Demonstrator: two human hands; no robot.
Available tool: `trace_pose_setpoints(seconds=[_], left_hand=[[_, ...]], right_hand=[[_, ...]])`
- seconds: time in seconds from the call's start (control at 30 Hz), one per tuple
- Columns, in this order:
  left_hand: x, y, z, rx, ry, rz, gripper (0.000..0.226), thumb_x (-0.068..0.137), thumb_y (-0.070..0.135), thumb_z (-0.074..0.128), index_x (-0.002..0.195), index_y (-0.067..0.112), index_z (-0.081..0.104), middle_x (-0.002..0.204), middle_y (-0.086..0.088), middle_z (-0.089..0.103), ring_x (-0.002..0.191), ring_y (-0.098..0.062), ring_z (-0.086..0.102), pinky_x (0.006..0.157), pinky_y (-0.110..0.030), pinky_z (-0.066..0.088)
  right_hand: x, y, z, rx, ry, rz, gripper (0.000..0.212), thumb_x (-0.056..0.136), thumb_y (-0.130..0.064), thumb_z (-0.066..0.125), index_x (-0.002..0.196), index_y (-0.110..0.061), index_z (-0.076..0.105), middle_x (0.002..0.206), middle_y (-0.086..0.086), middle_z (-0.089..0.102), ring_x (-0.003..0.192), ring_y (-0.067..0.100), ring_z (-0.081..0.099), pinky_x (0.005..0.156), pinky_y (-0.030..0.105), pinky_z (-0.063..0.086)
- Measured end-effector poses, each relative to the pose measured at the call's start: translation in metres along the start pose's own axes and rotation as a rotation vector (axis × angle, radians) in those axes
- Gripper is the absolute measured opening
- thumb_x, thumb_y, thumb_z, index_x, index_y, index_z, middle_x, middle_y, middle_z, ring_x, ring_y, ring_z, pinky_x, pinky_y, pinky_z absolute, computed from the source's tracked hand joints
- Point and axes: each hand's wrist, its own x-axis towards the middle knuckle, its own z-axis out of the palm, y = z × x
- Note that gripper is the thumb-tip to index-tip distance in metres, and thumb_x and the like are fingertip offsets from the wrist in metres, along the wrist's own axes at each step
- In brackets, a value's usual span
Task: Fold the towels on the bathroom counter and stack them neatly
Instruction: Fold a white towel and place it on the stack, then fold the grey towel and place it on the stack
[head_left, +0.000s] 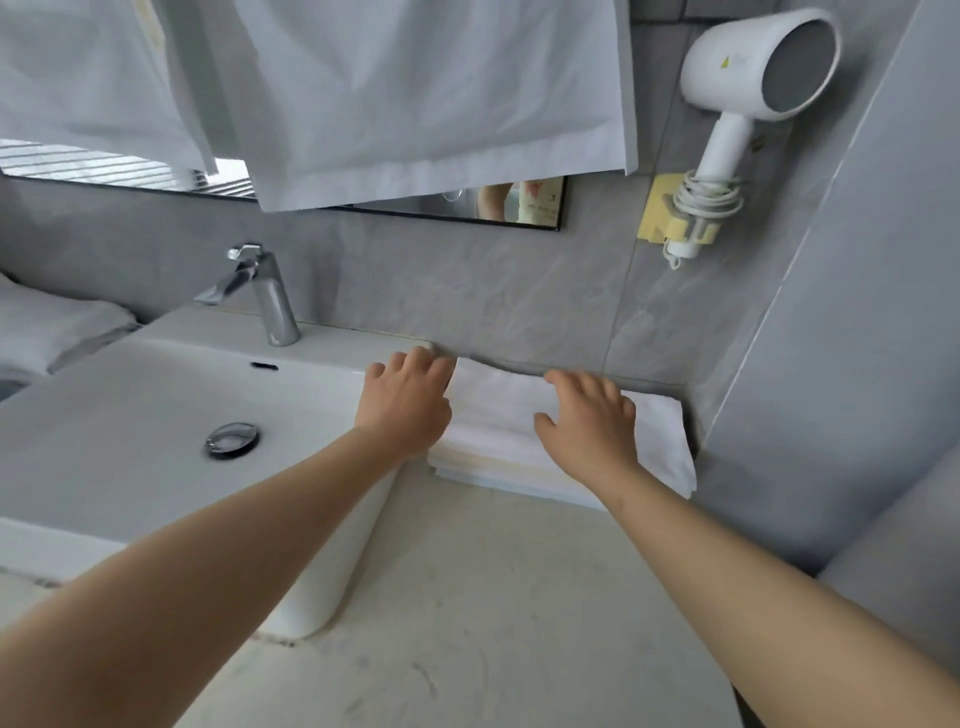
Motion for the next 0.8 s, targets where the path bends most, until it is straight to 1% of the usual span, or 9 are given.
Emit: trace_pose_setpoints(seconds=[0.1, 0.2, 0.33, 0.5, 0.6, 0.7, 0.8], left_hand=[[-0.019, -0.015, -0.013, -0.009, 0.012, -0.027, 0.040, 0.093, 0.027, 0.045, 0.132, 0.019, 0.045, 0.131, -0.005, 0.045, 0.119, -0.028, 0.043, 0.095, -0.037, 0.033], [-0.040, -0.038, -0.022, -0.044, 0.038, -0.072, 0.040, 0.091, 0.026, 0.049, 0.130, 0.017, 0.049, 0.130, -0.007, 0.047, 0.118, -0.029, 0.045, 0.095, -0.037, 0.033], [-0.071, -0.079, -0.032, -0.012, 0.036, -0.156, 0.041, 0.094, 0.031, 0.045, 0.134, 0.022, 0.043, 0.133, -0.003, 0.043, 0.122, -0.027, 0.041, 0.098, -0.036, 0.030], [-0.120, -0.146, -0.045, 0.020, 0.034, -0.265, 0.039, 0.096, 0.028, 0.040, 0.135, 0.025, 0.040, 0.136, -0.001, 0.042, 0.122, -0.025, 0.042, 0.098, -0.036, 0.032], [-0.155, -0.191, -0.054, 0.036, 0.023, -0.323, 0.041, 0.095, 0.030, 0.042, 0.136, 0.026, 0.039, 0.137, 0.001, 0.042, 0.123, -0.023, 0.042, 0.100, -0.035, 0.031], [-0.197, -0.241, -0.064, 0.039, 0.005, -0.381, 0.042, 0.094, 0.033, 0.044, 0.136, 0.025, 0.040, 0.136, 0.000, 0.043, 0.124, -0.024, 0.042, 0.100, -0.037, 0.031], [-0.240, -0.290, -0.071, 0.061, -0.011, -0.429, 0.042, 0.094, 0.034, 0.045, 0.135, 0.025, 0.040, 0.134, -0.001, 0.044, 0.124, -0.024, 0.042, 0.100, -0.037, 0.031]], right_hand=[[-0.005, -0.028, -0.002, 0.022, -0.011, -0.084, 0.043, 0.093, -0.031, 0.046, 0.134, -0.025, 0.040, 0.141, -0.004, 0.038, 0.129, 0.023, 0.029, 0.100, 0.032, 0.022], [-0.010, -0.061, 0.001, 0.047, -0.035, -0.162, 0.042, 0.092, -0.032, 0.047, 0.133, -0.025, 0.042, 0.143, -0.004, 0.036, 0.131, 0.022, 0.029, 0.101, 0.033, 0.023], [-0.020, -0.109, 0.007, 0.072, -0.055, -0.264, 0.042, 0.091, -0.031, 0.048, 0.132, -0.024, 0.043, 0.140, -0.003, 0.039, 0.129, 0.024, 0.031, 0.100, 0.034, 0.025], [-0.040, -0.182, 0.021, 0.080, -0.090, -0.353, 0.045, 0.091, -0.034, 0.049, 0.134, -0.026, 0.042, 0.142, -0.004, 0.039, 0.130, 0.025, 0.033, 0.102, 0.034, 0.026], [-0.060, -0.236, 0.035, 0.101, -0.134, -0.426, 0.043, 0.092, -0.035, 0.048, 0.134, -0.026, 0.042, 0.143, -0.003, 0.039, 0.129, 0.025, 0.033, 0.101, 0.035, 0.027], [-0.085, -0.296, 0.052, 0.139, -0.182, -0.482, 0.040, 0.091, -0.034, 0.048, 0.131, -0.026, 0.045, 0.138, -0.004, 0.043, 0.126, 0.024, 0.036, 0.099, 0.034, 0.028], [-0.107, -0.354, 0.066, 0.166, -0.228, -0.517, 0.044, 0.092, -0.035, 0.047, 0.135, -0.026, 0.042, 0.140, -0.004, 0.042, 0.129, 0.024, 0.035, 0.103, 0.034, 0.026]])
